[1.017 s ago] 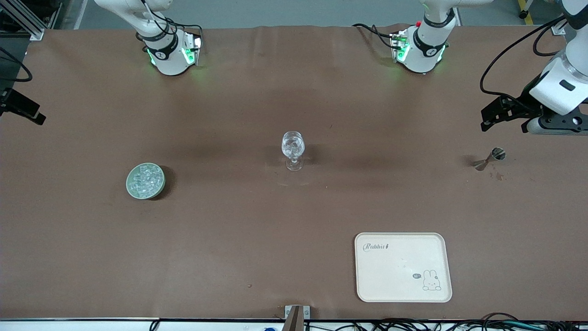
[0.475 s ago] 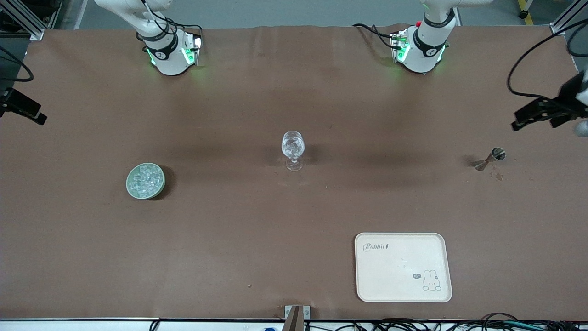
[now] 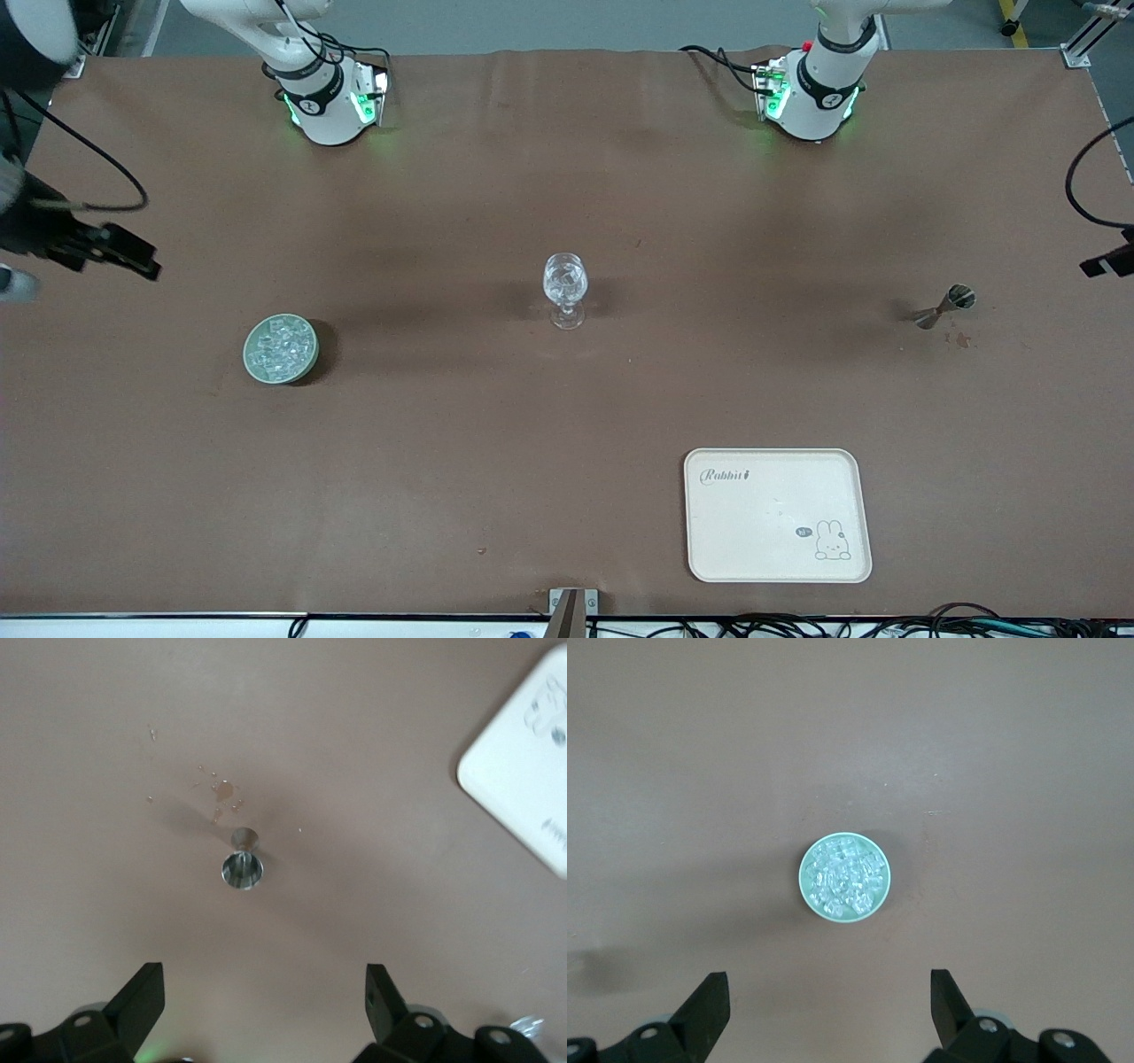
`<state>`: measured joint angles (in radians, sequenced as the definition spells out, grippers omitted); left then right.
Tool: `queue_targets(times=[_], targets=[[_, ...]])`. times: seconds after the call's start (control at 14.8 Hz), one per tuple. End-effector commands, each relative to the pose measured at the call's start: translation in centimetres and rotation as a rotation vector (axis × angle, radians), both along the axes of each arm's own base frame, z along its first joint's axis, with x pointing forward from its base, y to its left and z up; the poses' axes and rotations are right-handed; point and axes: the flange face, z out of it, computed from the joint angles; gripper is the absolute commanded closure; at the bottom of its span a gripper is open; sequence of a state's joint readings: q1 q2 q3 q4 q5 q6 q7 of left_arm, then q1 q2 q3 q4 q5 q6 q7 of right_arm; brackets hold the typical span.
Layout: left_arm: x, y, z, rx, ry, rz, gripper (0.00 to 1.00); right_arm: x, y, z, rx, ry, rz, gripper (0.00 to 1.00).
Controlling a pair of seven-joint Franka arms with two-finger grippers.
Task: Pour wine and add ice with both arms
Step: 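Reach the right gripper to the ice bowl while the left gripper approaches the jigger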
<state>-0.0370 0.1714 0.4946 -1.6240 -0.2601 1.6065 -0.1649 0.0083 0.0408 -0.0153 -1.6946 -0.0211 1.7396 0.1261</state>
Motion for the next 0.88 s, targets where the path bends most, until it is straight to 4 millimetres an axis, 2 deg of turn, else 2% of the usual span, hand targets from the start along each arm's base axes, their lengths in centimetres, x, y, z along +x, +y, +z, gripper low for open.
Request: queue_targets(times=[0.0, 0.27, 0.41, 0.61, 0.81], targets=[[0.9, 4.7, -3.0, -0.070, 0.024, 0.162, 0.00, -0.7, -0.2, -8.3, -0.001, 0.003, -0.005, 0.00], [-0.2, 8.7, -9.0, -0.165, 0.115, 0.330, 0.00, -0.4, -0.8, -20.3, -0.001, 0.003, -0.008, 0.00], [-0.7, 9.7, -11.8, -0.217, 0.163, 0.380, 0.00, -0.4, -0.8, -24.3, -0.001, 0.000, -0.006, 0.00], [-1.0, 11.0, -16.6, -0.265, 0.220, 0.444, 0.00, -1.8, -0.7, -29.0, -0.001, -0.028, 0.001, 0.00], [-1.3, 12.4, -21.1, -0.336, 0.236, 0.522, 0.00, -2.1, -0.8, -30.7, 0.000, -0.016, 0.000, 0.01]])
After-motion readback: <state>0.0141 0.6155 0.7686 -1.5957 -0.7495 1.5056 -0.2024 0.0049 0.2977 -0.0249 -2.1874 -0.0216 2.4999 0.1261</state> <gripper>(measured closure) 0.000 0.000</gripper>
